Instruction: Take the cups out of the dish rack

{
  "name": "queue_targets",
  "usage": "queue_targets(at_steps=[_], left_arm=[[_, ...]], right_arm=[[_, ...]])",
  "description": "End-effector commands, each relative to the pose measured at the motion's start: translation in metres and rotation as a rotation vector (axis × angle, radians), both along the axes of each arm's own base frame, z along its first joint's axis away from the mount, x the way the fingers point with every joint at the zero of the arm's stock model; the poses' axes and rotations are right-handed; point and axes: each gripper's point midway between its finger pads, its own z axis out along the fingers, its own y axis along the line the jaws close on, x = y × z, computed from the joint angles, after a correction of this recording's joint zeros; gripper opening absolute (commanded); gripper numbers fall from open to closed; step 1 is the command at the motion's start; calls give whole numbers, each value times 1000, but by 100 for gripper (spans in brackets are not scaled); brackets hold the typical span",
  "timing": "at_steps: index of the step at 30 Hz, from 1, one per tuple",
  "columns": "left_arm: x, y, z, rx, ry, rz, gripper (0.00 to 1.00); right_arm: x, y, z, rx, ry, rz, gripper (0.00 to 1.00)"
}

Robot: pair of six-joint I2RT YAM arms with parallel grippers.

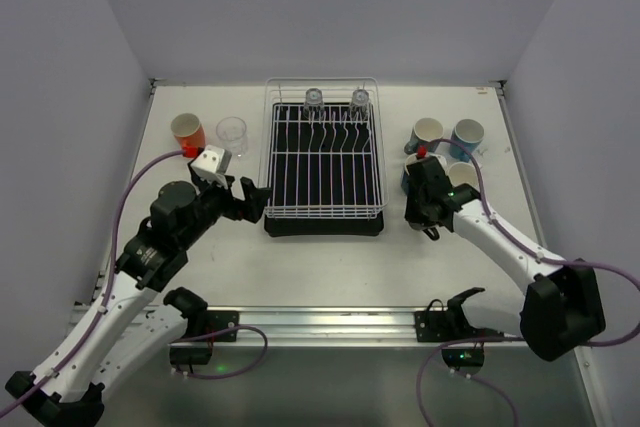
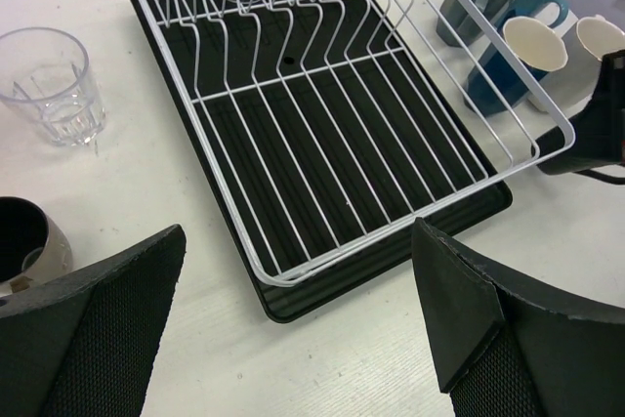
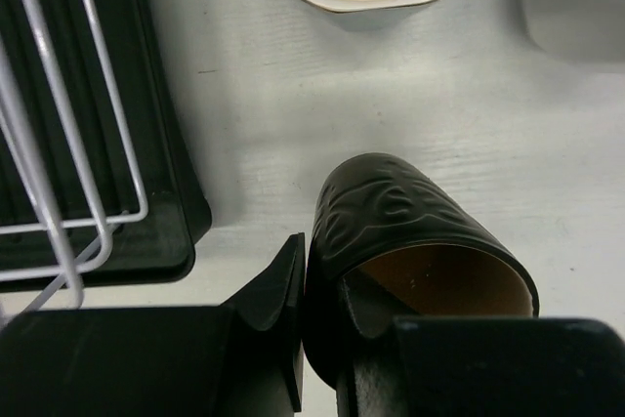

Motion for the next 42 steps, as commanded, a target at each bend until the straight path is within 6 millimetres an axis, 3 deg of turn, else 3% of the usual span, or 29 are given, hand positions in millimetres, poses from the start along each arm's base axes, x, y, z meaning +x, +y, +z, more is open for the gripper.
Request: queue_targets(at_steps=[1,5,10,14,16,17,19,20,21,23,24,26,27,29,30,31,32,33,34,35,36,37,38,39,40,42], left_arm=[[1,0,0,25,-21,-12,100],[2,0,-1,28,-16,-9,100],[9,-5,-4,33,10,-12,100],[11,-17,4,12,25,-56,100],[14,-21,16,2,20,-62,100],[19,-24,14,5,44,-61,100],[24,-31,28,-18,42,-74,100],[30,-36,24,-22,74,-71,100],[35,-41,40,-43,56,-76,98],[52,-51,37,-42,93,-67,94],[62,-50,55,-58,67,-30,93],[80,-59,51,-77,99,-4,90],[91,-64,65,-107,56,3,89],[121,-67,46,-60,81,68,86],[134,-69,57,-56,67,87,85],[155,-75,33,-8,113,119,85],[165,-79,26,17,119,121,84],[179,-85,40,5,82,121,83],[197,-92,17,42,115,137,82],[209,-95,12,65,116,146,82],[222,-100,28,55,82,153,81],[237,-107,4,89,113,160,81],[246,-109,-2,113,110,160,80],[258,-110,9,113,80,185,80],[270,-112,-11,156,95,195,79],[290,-115,-25,187,89,222,79]], right_arm=[[22,10,-11,28,-44,13,0],[26,16,-18,46,-21,41,0],[23,21,-30,47,39,62,31],[18,20,-33,44,59,63,48],[19,18,-28,50,28,59,55],[20,18,-18,65,-10,58,57],[20,20,-5,87,-53,63,58],[20,20,11,111,-104,68,61],[19,24,19,135,-129,80,62],[17,27,50,190,-224,99,68],[16,29,60,210,-259,114,70],[13,35,81,260,-323,146,75],[9,35,97,286,-377,156,75],[5,38,110,329,-429,177,75],[1,42,115,356,-449,197,75],[-6,43,119,383,-481,213,74],[-10,51,126,431,-508,246,74],[-13,53,128,457,-524,261,74],[-19,54,126,478,-540,276,74],[-22,59,129,508,-550,298,73],[-25,60,129,517,-557,308,73],[-31,60,129,530,-574,319,73],[-33,61,134,552,-598,330,72],[-39,65,132,570,-601,358,72],[-43,65,140,590,-637,375,72],[-50,67,144,608,-649,401,72]])
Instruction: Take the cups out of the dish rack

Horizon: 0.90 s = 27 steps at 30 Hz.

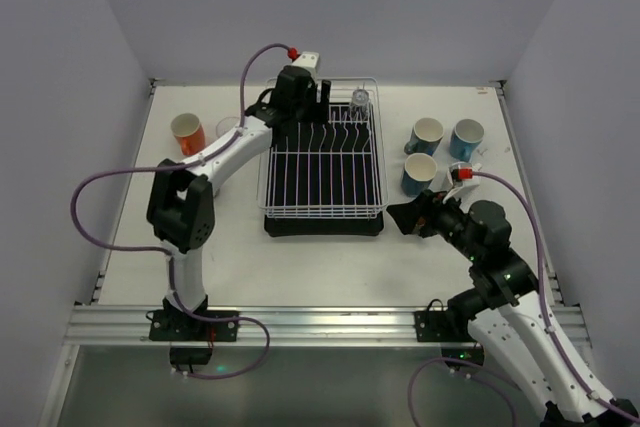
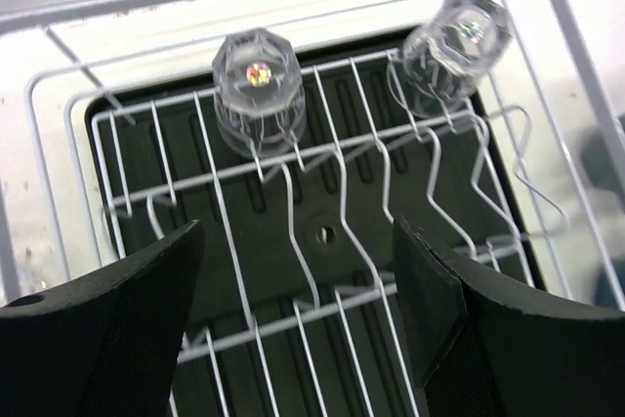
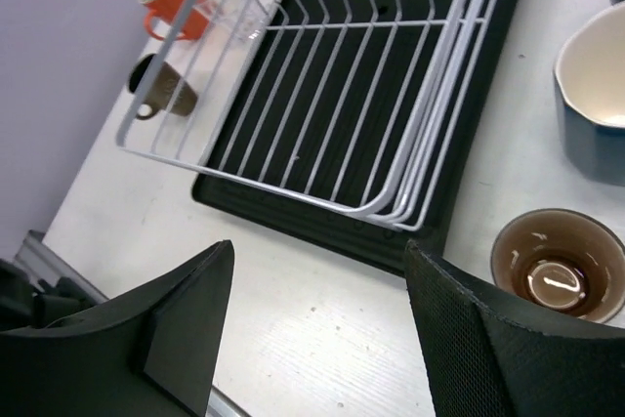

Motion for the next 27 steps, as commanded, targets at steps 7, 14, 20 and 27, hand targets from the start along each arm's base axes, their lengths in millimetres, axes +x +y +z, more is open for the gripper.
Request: queue_targets(at_steps=[7,14,20,27], left_arm=[[82,0,-7,136,-123,114,79],[114,2,-26,149,-111,133,79],[128,-2,-40,137,-110,97,72],[125,-3,-38,103,-125,77,40]], right_arm=[[-17,18,39,94,-134,132,72],[-21,28,47,130,-144,194,72],[-26,40,55,176,-141,261,72],[-19,39,51,168,-126,239,72]])
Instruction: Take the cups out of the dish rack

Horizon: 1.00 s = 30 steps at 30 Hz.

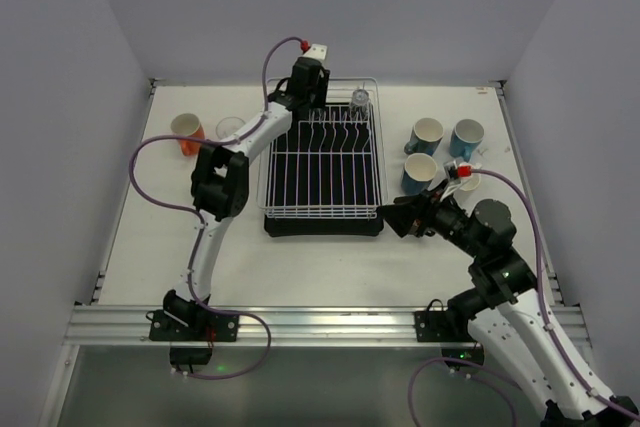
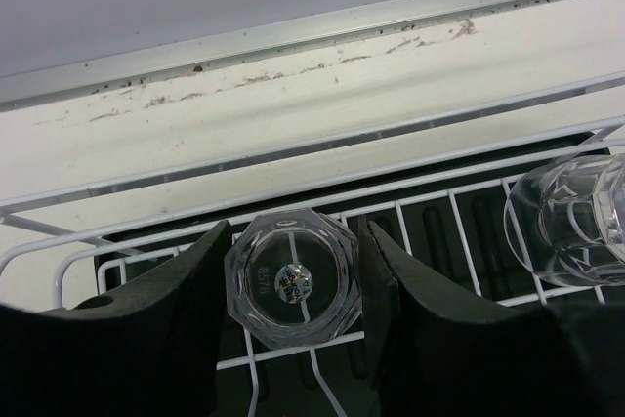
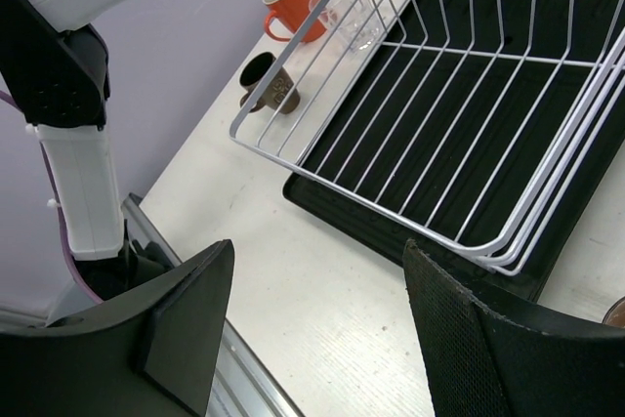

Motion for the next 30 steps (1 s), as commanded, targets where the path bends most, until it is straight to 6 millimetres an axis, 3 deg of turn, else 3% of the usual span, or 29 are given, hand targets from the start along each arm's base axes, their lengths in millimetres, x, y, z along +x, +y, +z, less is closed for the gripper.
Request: queue_targets(at_steps=[1,5,6,8,9,11,12,14,15,16,17,18,19,20,21,22,23,24,25,26,27,28,30], left_arm=[[5,-3,35,-43,-88,-20,33],[-1,-6,53,-76,-107,-39,22],[-6,-8,75,-105,-136,-58,21],[-12,-11,93,-142,-167,-77,19],[-18,-11,120,-173,-205,-93,18],[-28,-12,142,-217,-234,-112,17],[-39,-14,173,-261,-273,-135,16],[-60,-14,207,-314,-315,-172,14],[-70,-15,220,-347,-330,-184,13],[-77,-16,237,-382,-370,-197,13],[-85,-14,232,-394,-353,-202,13],[-103,-10,259,-449,-384,-213,12],[-112,-12,248,-470,-357,-232,12],[-135,-9,272,-521,-384,-269,11],[-147,-9,277,-590,-372,-281,11],[-158,-11,257,-622,-339,-293,11],[-183,-7,277,-686,-360,-329,10],[-196,-7,280,-779,-337,-323,9],[-206,-6,262,-816,-315,-328,8],[-225,1,275,-869,-328,-341,8],[-237,2,274,-951,-285,-336,7],[-247,2,252,-983,-254,-340,7],[-279,8,269,-1103,-264,-400,6]], right_arm=[[1,4,14,29,-31,16,72],[5,4,19,33,-37,4,72],[6,4,20,37,-39,1,72],[11,5,26,57,-57,-7,72],[14,7,24,61,-49,-11,72],[21,10,32,95,-62,-15,73],[26,14,28,109,-32,-15,75],[30,19,38,149,-53,1,77],[35,25,34,162,-22,9,79],[38,28,42,184,-51,16,79],[41,31,43,197,-46,17,80],[42,34,48,208,-49,23,80],[46,39,53,229,-50,30,80],[48,42,57,244,-58,35,80],[47,47,63,264,-65,40,80],[50,53,66,274,-71,46,80],[50,57,74,285,-82,55,80],[47,64,80,300,-96,68,80],[46,68,84,309,-104,74,80],[45,71,89,318,-112,83,79],[42,75,95,327,-127,89,79],[42,75,98,335,-133,85,78],[40,77,105,345,-141,91,77]])
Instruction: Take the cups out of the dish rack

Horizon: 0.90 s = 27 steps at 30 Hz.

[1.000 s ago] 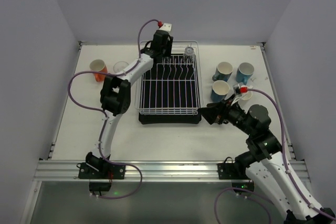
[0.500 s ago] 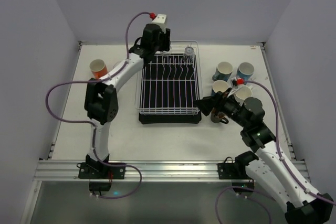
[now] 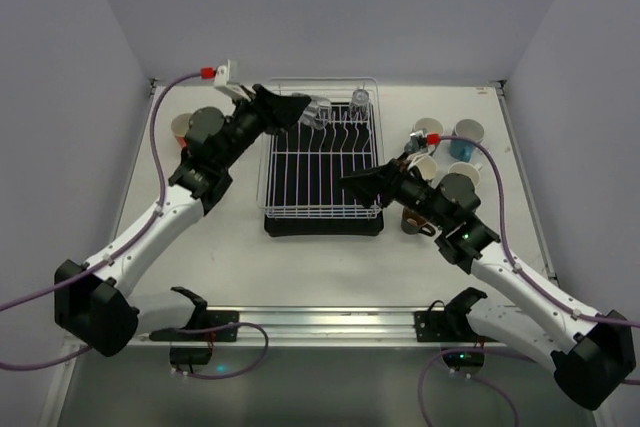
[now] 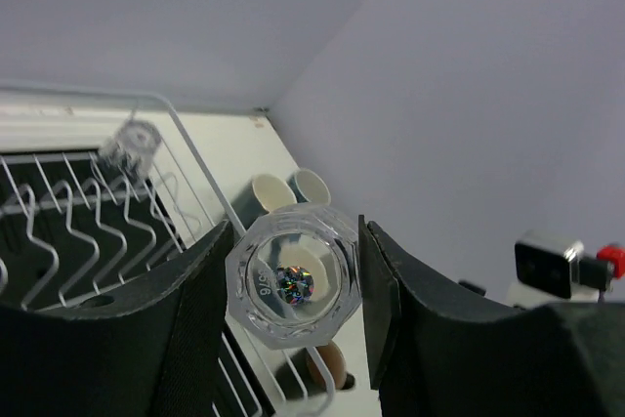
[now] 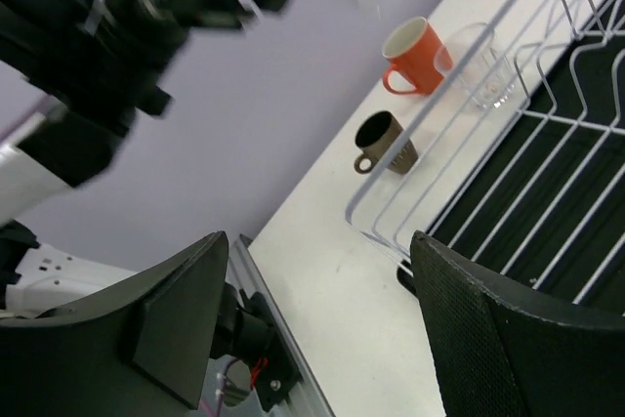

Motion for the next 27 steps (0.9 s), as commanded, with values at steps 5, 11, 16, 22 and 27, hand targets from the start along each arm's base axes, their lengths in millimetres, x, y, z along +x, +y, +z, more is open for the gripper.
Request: queue_targets(at_steps=[5,11,16,22,27], left_arm=[[-78,-1,-4,-304,68,-219,5],[-97,0,-8,-338,68,-262,5],[-103,-3,-21,-344,87,-293,4],[-105,4,-27,-331,81,-256,3],[-114,-2,-27,-347,86,-313,3]], right_arm=[[0,3,62,126,-122,-27,77],[-3,26,58,125,-96,35,75],[-6,39,71,137,-130,82,63],[-9,50,72,106,-143,93,60],[-6,59,70,102,-140,106,60]])
